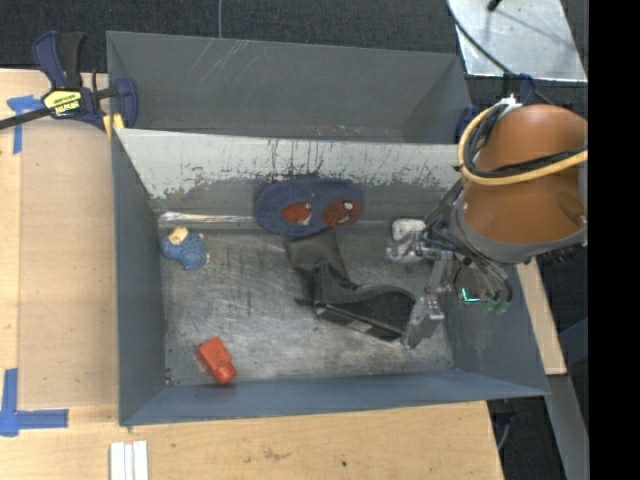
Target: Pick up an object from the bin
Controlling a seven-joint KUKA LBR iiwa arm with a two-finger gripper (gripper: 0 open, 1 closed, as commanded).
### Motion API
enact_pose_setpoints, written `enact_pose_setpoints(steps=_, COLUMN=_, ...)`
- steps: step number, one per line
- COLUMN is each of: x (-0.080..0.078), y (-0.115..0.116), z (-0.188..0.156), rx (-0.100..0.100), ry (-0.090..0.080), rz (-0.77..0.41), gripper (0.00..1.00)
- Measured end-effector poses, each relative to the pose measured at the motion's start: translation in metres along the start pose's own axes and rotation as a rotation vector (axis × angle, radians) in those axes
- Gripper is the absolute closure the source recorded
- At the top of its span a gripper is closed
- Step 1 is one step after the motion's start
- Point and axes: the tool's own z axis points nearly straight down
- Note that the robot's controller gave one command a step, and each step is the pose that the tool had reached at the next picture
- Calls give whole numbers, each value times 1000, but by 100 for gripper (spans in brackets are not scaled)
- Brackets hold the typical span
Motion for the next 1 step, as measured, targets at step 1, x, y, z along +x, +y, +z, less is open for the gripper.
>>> enact_pose_setpoints(steps=1, x=-27, y=-13, z=108, rx=0, ry=-1, rz=97, gripper=0)
